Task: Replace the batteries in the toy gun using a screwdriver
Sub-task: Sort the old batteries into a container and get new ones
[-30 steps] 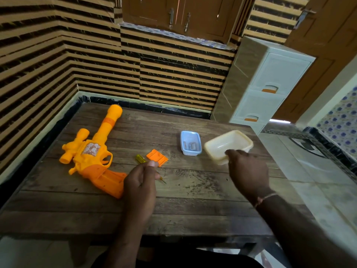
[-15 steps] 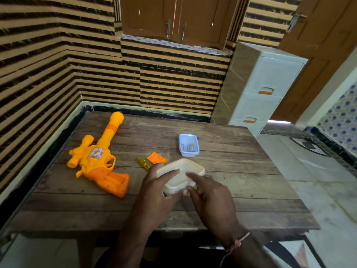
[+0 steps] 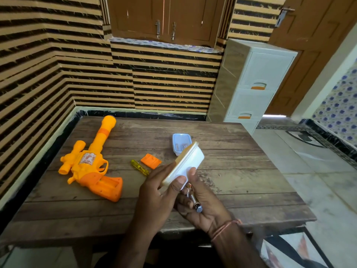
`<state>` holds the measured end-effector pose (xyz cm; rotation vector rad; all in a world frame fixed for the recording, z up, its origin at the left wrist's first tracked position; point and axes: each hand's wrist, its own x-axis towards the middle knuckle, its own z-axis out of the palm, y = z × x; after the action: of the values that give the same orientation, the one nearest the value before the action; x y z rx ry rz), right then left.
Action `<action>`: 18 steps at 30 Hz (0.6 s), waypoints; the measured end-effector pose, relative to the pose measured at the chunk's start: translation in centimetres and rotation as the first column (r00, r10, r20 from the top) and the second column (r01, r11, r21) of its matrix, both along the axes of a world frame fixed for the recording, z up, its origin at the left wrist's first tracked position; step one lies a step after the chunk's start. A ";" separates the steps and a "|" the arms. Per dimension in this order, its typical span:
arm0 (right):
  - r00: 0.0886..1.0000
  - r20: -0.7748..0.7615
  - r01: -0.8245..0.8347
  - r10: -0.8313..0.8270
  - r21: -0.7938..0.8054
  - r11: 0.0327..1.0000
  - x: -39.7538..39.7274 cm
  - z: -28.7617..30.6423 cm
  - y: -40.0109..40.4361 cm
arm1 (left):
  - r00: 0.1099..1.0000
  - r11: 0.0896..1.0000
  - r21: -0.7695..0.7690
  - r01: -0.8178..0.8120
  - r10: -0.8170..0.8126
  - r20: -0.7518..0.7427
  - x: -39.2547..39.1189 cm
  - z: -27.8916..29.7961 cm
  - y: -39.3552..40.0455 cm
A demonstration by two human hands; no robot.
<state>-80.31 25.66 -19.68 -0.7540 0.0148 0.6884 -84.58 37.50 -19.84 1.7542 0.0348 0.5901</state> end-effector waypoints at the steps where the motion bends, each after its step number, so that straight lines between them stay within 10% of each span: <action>1: 1.000 -0.005 0.011 -0.011 -0.011 1.000 0.1 -0.1 0.0 | 1.000 0.999 0.045 0.000 0.001 -0.011 -0.1 0.0 0.1; 8: 0.999 0.015 0.040 -0.040 0.018 0.999 0.3 -1.6 0.7 | 0.995 0.967 0.253 -0.038 0.059 -0.076 -0.3 -0.1 0.8; 18: 0.996 0.035 -0.088 0.086 0.037 0.995 0.8 -2.0 0.2 | 0.996 0.997 0.019 -0.069 0.070 -0.061 -0.5 0.9 1.3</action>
<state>-79.55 25.81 -21.67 -0.7322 -0.0624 0.7567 -85.04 38.77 -18.91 1.7931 0.1348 0.5879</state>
